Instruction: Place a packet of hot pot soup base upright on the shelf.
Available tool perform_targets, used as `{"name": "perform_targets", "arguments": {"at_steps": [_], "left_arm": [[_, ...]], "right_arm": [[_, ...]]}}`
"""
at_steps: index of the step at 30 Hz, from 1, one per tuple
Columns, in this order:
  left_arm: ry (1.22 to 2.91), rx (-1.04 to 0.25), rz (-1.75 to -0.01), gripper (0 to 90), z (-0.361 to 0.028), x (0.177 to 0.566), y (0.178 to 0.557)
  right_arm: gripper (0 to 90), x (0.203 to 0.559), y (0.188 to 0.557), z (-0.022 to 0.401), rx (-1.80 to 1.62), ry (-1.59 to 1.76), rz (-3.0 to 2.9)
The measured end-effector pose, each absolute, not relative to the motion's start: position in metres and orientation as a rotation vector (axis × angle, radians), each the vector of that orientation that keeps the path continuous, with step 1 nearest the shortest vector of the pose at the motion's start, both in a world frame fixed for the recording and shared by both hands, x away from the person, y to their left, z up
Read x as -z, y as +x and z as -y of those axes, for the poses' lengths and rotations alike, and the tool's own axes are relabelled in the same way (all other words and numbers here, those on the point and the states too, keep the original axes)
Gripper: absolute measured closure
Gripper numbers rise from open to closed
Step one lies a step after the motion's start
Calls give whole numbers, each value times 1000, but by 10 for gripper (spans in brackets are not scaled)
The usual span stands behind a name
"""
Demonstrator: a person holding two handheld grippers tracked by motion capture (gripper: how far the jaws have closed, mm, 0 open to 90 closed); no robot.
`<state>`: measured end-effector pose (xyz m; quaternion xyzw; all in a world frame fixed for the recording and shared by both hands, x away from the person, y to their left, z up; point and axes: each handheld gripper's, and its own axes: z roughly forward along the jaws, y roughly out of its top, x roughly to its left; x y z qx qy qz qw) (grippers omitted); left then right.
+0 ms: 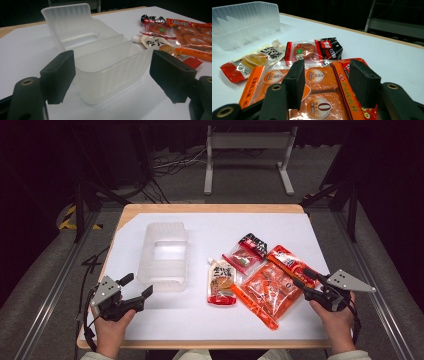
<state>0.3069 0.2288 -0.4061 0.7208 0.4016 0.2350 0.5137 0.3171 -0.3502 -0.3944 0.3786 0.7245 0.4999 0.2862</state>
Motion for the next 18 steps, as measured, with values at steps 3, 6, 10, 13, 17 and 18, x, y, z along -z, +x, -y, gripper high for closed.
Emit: {"name": "perform_targets", "arguments": {"at_steps": [3, 6, 10, 13, 17, 18], "left_arm": [[1741, -563, -959, 216, -228, 407, 308], [1738, -555, -952, 217, -228, 407, 308], [1743, -553, -943, 217, -226, 407, 307], [1746, -554, -935, 217, -225, 407, 307], [1745, -540, -939, 217, -225, 407, 307], [1740, -526, -945, 217, -225, 407, 308]], "right_arm": [[473, 393, 320, 348, -1328, 1022, -1944], [467, 392, 321, 347, -1326, 1029, -1945], [426, 389, 326, 349, -1318, 1046, -1945], [410, 387, 331, 351, -1315, 1062, -1942], [407, 384, 336, 354, -1320, 1078, -1942], [417, 384, 338, 355, -1314, 1085, -1940]]}}
